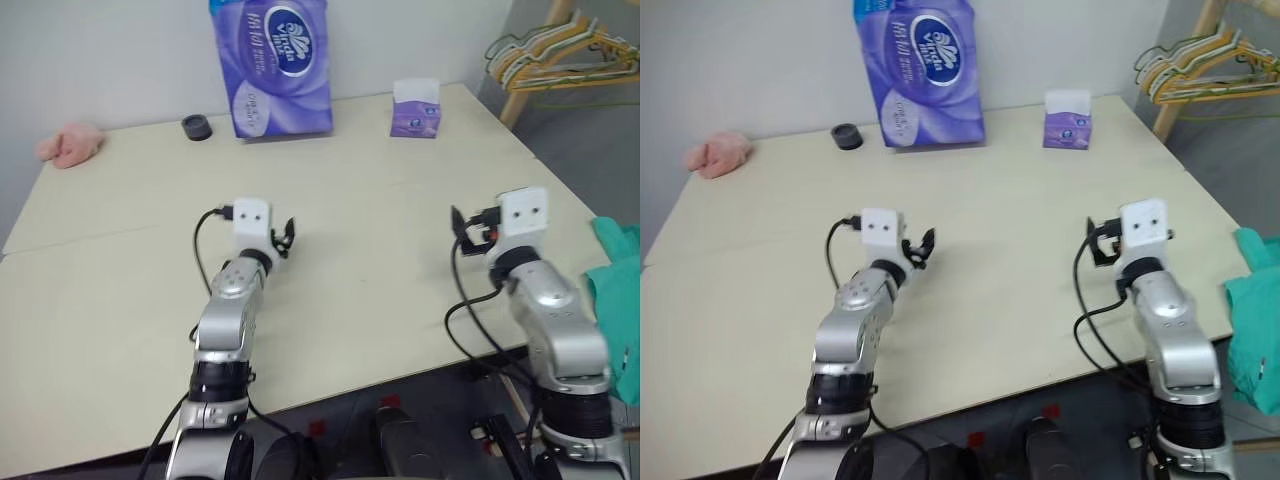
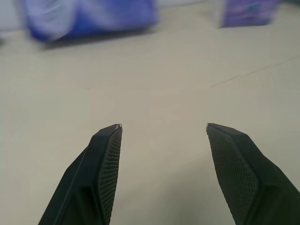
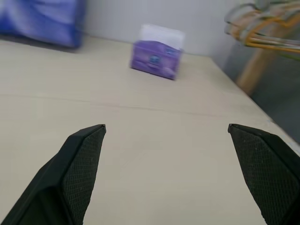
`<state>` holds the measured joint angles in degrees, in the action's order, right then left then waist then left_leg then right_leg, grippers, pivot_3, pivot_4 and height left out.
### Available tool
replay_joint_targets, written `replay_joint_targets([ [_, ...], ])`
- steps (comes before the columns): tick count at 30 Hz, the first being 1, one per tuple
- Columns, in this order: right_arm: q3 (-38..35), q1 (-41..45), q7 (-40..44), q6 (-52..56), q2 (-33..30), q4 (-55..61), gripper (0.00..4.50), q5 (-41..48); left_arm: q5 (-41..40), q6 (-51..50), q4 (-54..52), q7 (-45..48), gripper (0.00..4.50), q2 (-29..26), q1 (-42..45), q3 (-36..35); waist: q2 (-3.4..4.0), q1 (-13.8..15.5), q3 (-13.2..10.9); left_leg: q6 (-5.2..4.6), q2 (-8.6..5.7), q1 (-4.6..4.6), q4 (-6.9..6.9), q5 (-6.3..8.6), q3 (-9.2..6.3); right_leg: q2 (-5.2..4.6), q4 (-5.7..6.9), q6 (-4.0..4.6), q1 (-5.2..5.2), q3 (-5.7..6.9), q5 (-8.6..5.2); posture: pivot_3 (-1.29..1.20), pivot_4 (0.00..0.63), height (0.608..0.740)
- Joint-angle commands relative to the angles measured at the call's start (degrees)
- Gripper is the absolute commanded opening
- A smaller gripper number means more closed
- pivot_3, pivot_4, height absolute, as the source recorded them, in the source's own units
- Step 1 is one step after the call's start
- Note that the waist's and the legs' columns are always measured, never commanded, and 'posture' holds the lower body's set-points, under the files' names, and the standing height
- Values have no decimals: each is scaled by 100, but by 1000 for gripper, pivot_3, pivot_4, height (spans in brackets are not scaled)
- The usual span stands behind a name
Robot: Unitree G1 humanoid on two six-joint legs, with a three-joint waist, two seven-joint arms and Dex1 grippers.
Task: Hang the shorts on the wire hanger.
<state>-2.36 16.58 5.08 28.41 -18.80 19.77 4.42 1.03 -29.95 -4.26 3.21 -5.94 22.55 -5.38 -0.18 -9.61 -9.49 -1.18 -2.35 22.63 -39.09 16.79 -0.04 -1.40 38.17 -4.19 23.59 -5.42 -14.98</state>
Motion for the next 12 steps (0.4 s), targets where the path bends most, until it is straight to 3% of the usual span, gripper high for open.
replay_joint_targets([
  [1, 228, -71, 48, -1256, 237, -531, 4468, -232, 370, 212, -569, -646, 3035, 60, -350, -99, -33, 181, 23, -2, 0, 0, 1, -3, -1, 0, -3, 10, 0, 3, 6, -44, 113, 740],
  [6, 0, -33, 102, -1993, 762, -1549, 4468, 110, 167, 696, -677, -731, 3035, 117, -903, -353, -105, 524, 83, 4, 4, -10, 3, -11, -11, 1, -2, 42, -2, 21, 26, 9, 96, 740],
  [12, -45, 105, 193, -2347, 874, -2187, 4468, 99, 120, 975, -562, -690, 3035, 70, -1037, -404, -121, 800, 100, 12, 4, -10, 4, -51, -24, 3, -3, 88, -5, 45, 61, 49, 100, 740],
])
